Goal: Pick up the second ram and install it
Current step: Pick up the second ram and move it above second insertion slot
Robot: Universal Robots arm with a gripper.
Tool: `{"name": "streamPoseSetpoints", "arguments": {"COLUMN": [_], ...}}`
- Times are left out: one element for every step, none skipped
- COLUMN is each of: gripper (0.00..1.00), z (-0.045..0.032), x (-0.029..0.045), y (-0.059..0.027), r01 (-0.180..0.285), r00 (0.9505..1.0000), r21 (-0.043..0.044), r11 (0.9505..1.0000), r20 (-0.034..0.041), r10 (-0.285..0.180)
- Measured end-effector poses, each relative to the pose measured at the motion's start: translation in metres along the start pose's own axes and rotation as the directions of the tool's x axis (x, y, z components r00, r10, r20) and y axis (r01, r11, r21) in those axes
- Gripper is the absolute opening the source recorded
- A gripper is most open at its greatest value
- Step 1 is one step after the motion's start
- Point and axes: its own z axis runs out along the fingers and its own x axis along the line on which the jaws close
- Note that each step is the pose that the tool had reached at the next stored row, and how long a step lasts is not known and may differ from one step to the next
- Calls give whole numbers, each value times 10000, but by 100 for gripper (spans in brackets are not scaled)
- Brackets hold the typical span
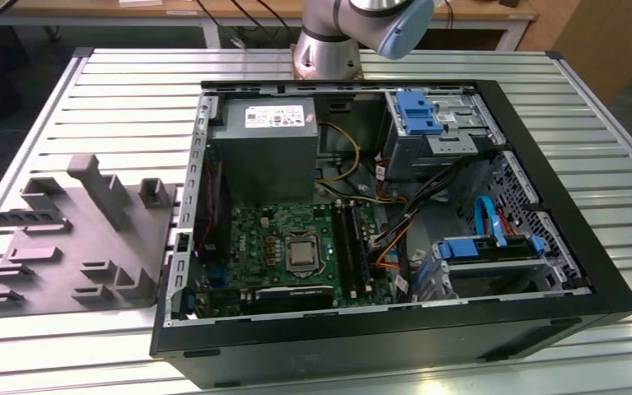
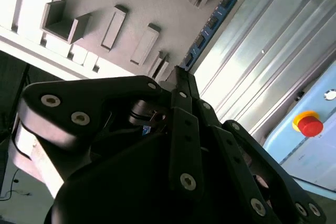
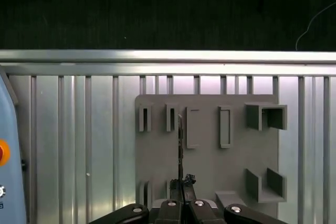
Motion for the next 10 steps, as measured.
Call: {"name": "streamPoseSetpoints", "arguments": {"gripper": [11,11,11,11,11,11,11,11,11,11], "z": [-36,-71,-108,-145,-182,-223,-260,-298,-336,-373], "x": [-2,-4,-6,-7,-10,-11,-13,-15,-17,-19], "y": [-1,-1,-2,-3,-3,-3,-4,-5,-5,-6], "r01": [0,0,0,1,0,1,0,0,0,0], "r00": [10000,10000,10000,10000,10000,10000,10000,10000,10000,10000], "r21": [0,0,-1,0,1,-2,-1,0,0,0], "r11": [10000,10000,10000,10000,10000,10000,10000,10000,10000,10000], "r20": [0,-1,-2,-1,0,-3,-2,-1,-2,-3], "r10": [0,0,0,-1,0,-1,0,0,0,0]}}
